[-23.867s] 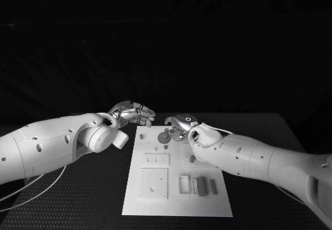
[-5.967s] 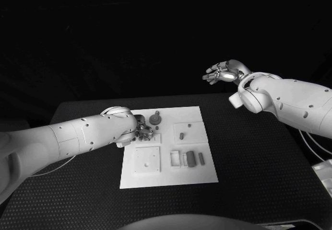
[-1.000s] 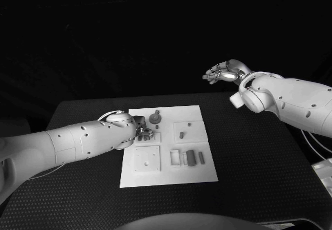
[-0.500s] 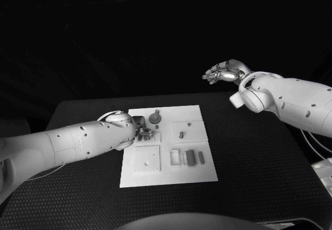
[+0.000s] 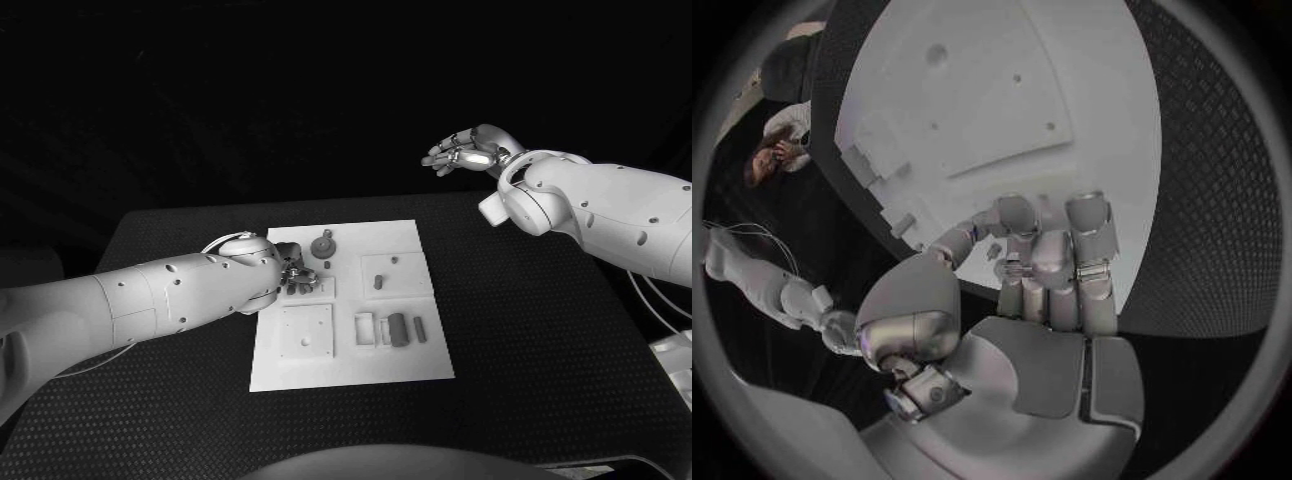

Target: Assemble the parts on the task board

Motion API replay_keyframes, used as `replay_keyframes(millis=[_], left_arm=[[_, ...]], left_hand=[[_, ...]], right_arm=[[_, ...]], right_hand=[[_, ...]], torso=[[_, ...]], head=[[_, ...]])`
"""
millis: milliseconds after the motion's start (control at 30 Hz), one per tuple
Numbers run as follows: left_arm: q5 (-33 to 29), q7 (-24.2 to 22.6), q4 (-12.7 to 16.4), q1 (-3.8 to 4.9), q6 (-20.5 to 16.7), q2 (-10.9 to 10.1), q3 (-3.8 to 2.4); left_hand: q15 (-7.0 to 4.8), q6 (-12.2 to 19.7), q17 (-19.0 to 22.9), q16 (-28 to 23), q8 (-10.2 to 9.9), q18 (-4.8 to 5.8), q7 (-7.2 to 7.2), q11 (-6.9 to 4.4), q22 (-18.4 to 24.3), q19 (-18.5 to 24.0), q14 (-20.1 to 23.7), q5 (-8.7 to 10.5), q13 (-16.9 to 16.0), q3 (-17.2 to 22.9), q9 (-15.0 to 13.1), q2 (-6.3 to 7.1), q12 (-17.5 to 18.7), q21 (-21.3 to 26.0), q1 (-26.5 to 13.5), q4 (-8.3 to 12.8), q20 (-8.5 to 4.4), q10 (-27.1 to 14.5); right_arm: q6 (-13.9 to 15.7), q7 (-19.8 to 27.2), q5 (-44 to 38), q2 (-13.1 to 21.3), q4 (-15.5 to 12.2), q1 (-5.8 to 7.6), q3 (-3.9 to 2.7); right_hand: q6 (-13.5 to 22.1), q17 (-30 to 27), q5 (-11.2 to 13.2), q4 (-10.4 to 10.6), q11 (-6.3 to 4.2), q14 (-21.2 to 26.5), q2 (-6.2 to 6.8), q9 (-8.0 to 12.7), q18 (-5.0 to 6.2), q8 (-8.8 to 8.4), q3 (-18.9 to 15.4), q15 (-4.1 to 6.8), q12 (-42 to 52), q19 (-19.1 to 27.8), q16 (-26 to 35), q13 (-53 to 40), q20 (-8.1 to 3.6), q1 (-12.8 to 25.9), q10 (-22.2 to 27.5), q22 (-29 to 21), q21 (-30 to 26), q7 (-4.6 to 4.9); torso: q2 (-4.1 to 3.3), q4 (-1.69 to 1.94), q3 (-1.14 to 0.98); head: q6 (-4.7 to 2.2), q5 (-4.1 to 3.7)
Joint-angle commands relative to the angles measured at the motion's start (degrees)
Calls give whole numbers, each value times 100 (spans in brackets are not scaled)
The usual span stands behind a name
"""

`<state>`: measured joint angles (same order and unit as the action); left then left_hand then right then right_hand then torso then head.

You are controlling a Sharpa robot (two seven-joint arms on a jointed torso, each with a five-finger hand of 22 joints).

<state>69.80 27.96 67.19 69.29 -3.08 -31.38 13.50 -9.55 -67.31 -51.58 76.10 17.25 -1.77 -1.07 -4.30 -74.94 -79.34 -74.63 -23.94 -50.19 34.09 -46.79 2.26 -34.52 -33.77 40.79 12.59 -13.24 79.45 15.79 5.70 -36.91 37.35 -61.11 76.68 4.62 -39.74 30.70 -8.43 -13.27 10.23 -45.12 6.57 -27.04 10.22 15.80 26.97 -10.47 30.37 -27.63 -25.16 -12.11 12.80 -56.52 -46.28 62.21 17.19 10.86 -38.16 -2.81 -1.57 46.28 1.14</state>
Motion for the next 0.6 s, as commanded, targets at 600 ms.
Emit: replay_keyframes(millis=[600], left_arm=[[-133, -27, 0, -34, 1, -43, 19]], left_hand=[[-130, -2, 50, 58, 3, -46, -32, -44, -101, -94, -48, 414, 53, -54, 13, 187, -51, 64, -173, -244, -183, -77]], right_arm=[[-103, 53, 1, -1, -9, -4, -3]], right_hand=[[50, 26, -2, -8, 29, 55, -5, 16, -90, 25, -40, 2, -3, 65, 44, 28, 10, -62, 31, 22, -43, 300]], torso=[[-2, 0, 1]], head=[[6, -4]])
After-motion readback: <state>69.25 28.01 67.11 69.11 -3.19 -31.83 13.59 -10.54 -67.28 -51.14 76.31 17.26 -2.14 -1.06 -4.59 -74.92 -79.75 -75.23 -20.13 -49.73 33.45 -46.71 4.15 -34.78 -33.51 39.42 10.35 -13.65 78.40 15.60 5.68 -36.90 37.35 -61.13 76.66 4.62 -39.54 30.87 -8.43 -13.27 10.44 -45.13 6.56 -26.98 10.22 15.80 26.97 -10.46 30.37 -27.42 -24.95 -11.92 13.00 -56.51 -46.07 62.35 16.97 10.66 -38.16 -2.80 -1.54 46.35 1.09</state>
